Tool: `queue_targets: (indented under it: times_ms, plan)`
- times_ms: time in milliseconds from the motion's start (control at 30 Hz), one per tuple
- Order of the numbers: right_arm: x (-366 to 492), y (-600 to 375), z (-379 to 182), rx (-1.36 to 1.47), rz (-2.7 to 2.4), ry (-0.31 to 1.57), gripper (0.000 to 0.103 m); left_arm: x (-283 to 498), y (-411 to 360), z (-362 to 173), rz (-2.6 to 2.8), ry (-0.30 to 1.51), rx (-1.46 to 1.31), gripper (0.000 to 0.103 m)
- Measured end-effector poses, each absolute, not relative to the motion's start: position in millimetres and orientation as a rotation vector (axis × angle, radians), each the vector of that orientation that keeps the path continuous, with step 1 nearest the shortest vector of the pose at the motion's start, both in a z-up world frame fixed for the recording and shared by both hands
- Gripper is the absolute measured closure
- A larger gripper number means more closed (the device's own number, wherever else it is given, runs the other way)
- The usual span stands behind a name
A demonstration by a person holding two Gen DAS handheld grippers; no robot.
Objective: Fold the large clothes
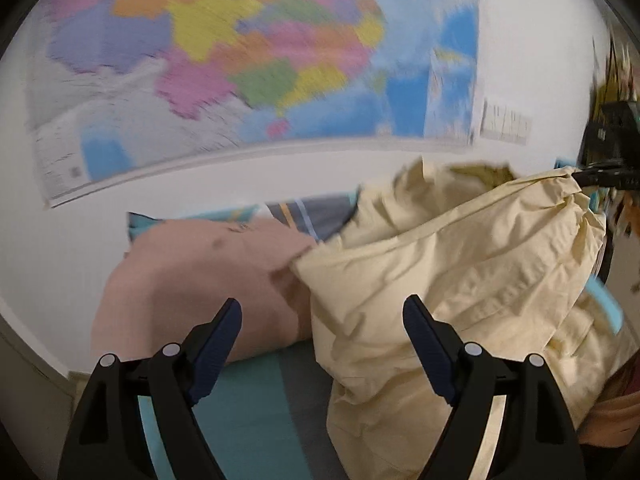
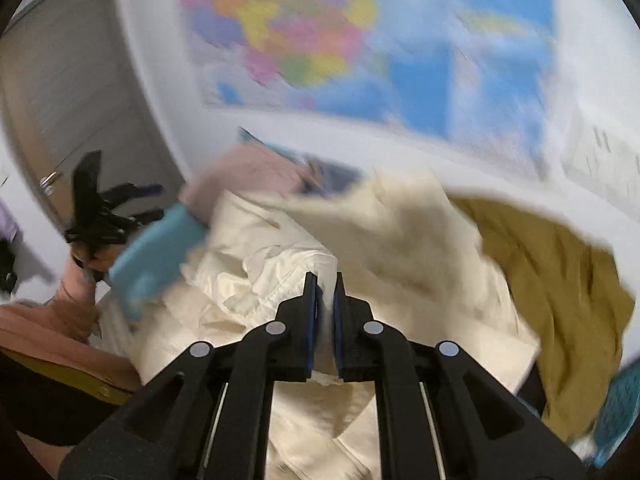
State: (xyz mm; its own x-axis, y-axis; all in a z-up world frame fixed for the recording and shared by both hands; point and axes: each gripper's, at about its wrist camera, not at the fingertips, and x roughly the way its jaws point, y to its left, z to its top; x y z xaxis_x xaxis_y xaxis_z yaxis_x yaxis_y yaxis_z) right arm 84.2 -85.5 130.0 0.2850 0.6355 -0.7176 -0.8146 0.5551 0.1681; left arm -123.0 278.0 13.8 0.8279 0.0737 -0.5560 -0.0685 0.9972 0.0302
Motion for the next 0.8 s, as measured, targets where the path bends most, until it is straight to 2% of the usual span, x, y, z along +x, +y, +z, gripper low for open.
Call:
queue_targets:
  times_ms: [167,233,300,333,367,500,600,633,700,733,767,800]
  plan:
    - [100,-105,50,-0.210,0.896,0.963,0.095,-80,262,-25,0.069,0.721,0.036,0.023]
    - [100,-110,30,-0.154,0.878,0.987,0.091,-67,254,-39,0.081,0.770,0.075,0.023]
    - [103,-118,16,-0.112,0.861,1.000,0.078,-55,247,-53,0.092,0.816,0.102,0.023]
    - [102,-118,13,-0.087,0.857,0.999,0.058,-49,244,-60,0.104,0.833,0.123,0.023]
    - [101,-117,12,-0.074,0.857,1.001,0.050,-44,242,-65,0.125,0.847,0.137,0.023]
    - [82,-130,4,-0.036,0.852,0.997,0.039,-35,240,-69,0.117,0.850,0.123,0.023]
    - [76,-129,-14,-0.068,0.802,1.051,0.038,-30,239,-69,0.116,0.850,0.107,0.023]
    - [75,-129,-22,-0.064,0.798,1.062,0.038,-28,238,-71,0.119,0.854,0.103,0.023]
    - [72,-128,-30,-0.025,0.848,1.060,0.049,-24,234,-72,0.123,0.854,0.102,0.023]
    - [72,-130,-32,0.017,0.871,1.045,0.065,-24,233,-73,0.120,0.852,0.098,0.023]
    - [72,-131,-32,0.009,0.849,1.038,0.090,-24,231,-73,0.123,0.849,0.097,0.023]
    - [73,-133,-29,0.013,0.835,1.025,0.100,-25,230,-72,0.125,0.844,0.095,0.023]
